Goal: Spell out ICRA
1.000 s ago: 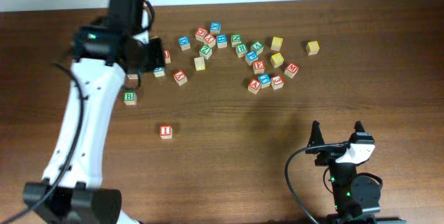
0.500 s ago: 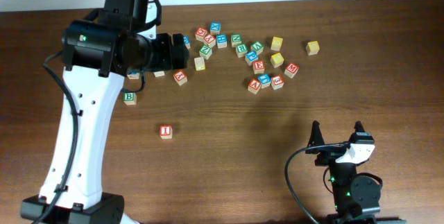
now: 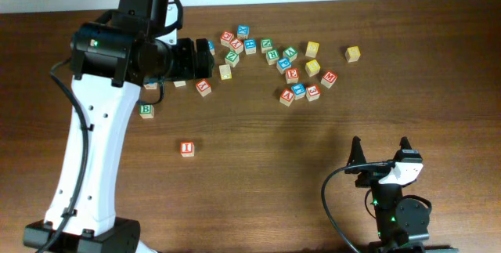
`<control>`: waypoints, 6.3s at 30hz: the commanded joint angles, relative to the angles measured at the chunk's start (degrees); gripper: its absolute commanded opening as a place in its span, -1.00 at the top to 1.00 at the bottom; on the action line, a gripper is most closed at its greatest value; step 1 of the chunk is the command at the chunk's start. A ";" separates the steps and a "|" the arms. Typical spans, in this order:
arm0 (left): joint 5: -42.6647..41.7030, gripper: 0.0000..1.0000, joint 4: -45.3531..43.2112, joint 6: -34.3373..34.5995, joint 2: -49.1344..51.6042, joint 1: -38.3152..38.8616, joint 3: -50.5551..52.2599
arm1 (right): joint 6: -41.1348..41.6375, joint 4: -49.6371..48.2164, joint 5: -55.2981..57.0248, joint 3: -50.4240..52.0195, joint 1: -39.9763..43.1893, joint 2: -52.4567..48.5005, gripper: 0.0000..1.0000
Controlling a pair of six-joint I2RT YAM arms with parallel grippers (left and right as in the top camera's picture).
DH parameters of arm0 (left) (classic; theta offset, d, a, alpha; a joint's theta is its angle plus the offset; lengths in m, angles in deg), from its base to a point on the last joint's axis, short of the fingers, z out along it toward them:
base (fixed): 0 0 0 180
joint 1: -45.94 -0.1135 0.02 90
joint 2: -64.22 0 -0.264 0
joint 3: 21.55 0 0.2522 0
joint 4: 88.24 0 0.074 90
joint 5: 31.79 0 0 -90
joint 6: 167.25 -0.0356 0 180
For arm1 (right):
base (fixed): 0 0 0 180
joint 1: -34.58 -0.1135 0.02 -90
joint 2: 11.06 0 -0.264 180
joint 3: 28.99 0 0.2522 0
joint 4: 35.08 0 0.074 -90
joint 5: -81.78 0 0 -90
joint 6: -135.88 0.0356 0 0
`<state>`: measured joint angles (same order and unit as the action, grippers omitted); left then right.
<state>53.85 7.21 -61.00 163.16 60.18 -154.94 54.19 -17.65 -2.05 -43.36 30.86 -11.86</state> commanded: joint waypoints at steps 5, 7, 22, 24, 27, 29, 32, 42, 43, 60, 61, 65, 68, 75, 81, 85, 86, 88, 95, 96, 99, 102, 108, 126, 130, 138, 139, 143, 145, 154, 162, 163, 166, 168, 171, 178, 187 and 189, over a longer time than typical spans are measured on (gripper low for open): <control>-0.59 -0.98 0.11 -0.04 -0.07 -0.04 -0.46 | -0.39 0.44 0.52 0.28 0.48 0.44 -0.97; -0.59 -0.98 0.11 -0.04 -0.07 -0.02 -0.46 | -0.39 0.44 0.52 0.28 0.48 0.44 -0.97; -0.81 -0.98 -24.44 -0.04 0.83 0.02 -0.46 | -0.39 0.44 0.52 0.28 0.48 0.44 -0.97; -0.50 -1.00 -26.82 0.09 2.34 0.02 -0.39 | -0.39 0.46 0.52 0.28 0.48 0.44 -0.96; -0.92 -0.08 -30.42 0.20 5.77 1.07 -0.35 | -0.39 0.44 0.52 0.28 0.48 0.44 -0.97; -0.79 0.47 -33.00 0.20 9.33 2.16 -0.35 | -0.39 0.46 0.52 0.28 0.48 0.44 -0.97; -0.79 0.65 -34.32 0.20 15.65 3.56 -0.35 | -0.39 0.44 0.52 0.28 0.48 0.44 -0.97; 0.11 0.52 -31.63 0.20 29.49 5.38 -0.35 | -0.39 0.44 0.52 0.28 0.48 0.44 -0.97; 0.96 0.49 -31.47 0.20 29.88 5.38 -0.35 | -0.39 0.46 0.52 0.28 0.48 0.44 -0.97; 7.19 -0.09 -28.11 1.05 38.80 5.38 0.87 | -0.39 0.44 0.52 0.28 0.48 0.44 -0.97; 7.21 -0.10 -28.24 1.05 39.23 5.38 0.87 | -0.39 0.44 0.52 0.28 0.48 0.44 -0.97; 7.21 -0.08 -29.79 1.05 40.94 5.35 0.87 | -0.39 0.44 0.52 0.28 0.48 0.44 -0.97; 7.21 0.06 -31.12 1.05 41.22 5.31 0.87 | -0.39 0.46 0.52 0.28 0.48 0.44 -0.97; 7.17 0.39 -31.54 1.03 41.20 5.31 0.74 | -0.39 0.44 0.52 0.28 0.48 0.44 -0.97; 7.17 0.49 -28.41 1.01 39.67 5.31 -2.58 | -0.39 0.44 0.50 0.28 0.48 0.44 -0.97; 7.17 0.49 -24.94 1.01 36.24 5.38 -5.01 | -0.39 0.44 0.52 0.28 0.48 0.44 -0.97; 7.17 0.49 -24.11 1.01 35.17 5.38 -5.14 | -0.39 0.44 0.52 0.28 0.48 0.44 -0.97; 7.17 0.50 -21.99 1.01 32.24 5.38 -5.20 | -0.39 0.44 0.52 0.28 0.48 0.44 -0.96; 7.19 0.52 -11.19 0.98 19.85 5.38 -5.20 | -0.39 0.44 0.52 0.28 0.48 0.44 -0.97; 7.19 0.51 -9.27 0.98 17.73 5.38 -5.20 | -0.39 0.44 0.52 0.28 0.48 0.44 -0.97; 7.15 0.54 -3.45 0.98 12.22 5.38 -5.20 | -0.39 0.44 0.52 0.28 0.48 0.44 -0.96; 7.17 0.53 2.43 0.98 9.33 5.53 -5.18 | -0.39 0.44 0.52 0.28 0.48 0.44 -0.97; 6.58 0.74 15.04 1.03 8.28 5.84 -1.86 | -0.39 0.44 0.52 0.28 0.48 0.44 -0.97; 0.70 0.66 -11.98 1.03 8.31 9.94 41.16 | -0.39 0.44 0.52 0.28 0.48 0.44 -0.97; 2.29 0.55 -16.63 1.03 8.31 10.01 44.22 | -0.39 0.46 0.52 0.28 0.48 0.44 -0.97; 7.17 0.59 -19.78 1.03 8.31 10.01 44.28 | -0.39 0.44 0.52 0.28 0.48 0.44 -0.97; 7.17 0.59 -20.06 1.03 8.31 10.01 44.28 | -0.39 0.44 0.52 0.28 0.48 0.44 -0.97; 7.17 0.55 -20.37 1.03 8.31 10.01 44.28 | -0.39 0.44 0.52 0.28 0.48 0.44 -0.97; 7.17 0.52 -20.39 1.03 8.31 10.01 44.28 | -0.39 0.44 0.52 0.28 0.48 0.44 -0.97; 7.17 0.20 -20.37 1.03 8.31 10.01 44.28 | -0.39 0.44 0.52 0.28 0.48 0.44 -0.97; 7.17 -0.52 -20.41 1.01 8.31 10.01 44.28 | -0.39 0.44 0.52 0.28 0.48 0.44 -0.97; 7.17 -0.54 -20.41 1.03 8.31 10.01 44.28 | -0.39 0.46 0.52 0.28 0.48 0.44 -0.97; 7.15 -0.43 -20.41 1.03 8.31 10.01 44.28 | -0.39 0.46 0.52 0.28 0.48 0.44 -0.97; 7.15 -0.06 -20.39 1.01 8.31 10.01 44.28 | -0.39 0.46 0.52 0.28 0.48 0.44 -0.96; 7.15 0.60 -20.39 1.03 8.31 10.01 44.28 | -0.39 0.46 0.52 0.28 0.48 0.44 -0.97; 6.71 0.81 -19.54 1.03 8.31 10.01 44.28 | -0.39 0.46 0.52 0.28 0.48 0.44 -0.97; 6.99 0.60 -20.63 1.03 8.31 10.01 47.12 | -0.39 0.44 0.52 0.28 0.48 0.44 -0.97; 6.99 0.51 -22.82 1.01 8.31 10.01 48.50 | -0.39 0.44 0.52 0.28 0.48 0.44 -0.97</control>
<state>60.40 -13.16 -59.91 171.59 69.99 -108.93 54.22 -17.65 -2.05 -43.36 30.86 -11.86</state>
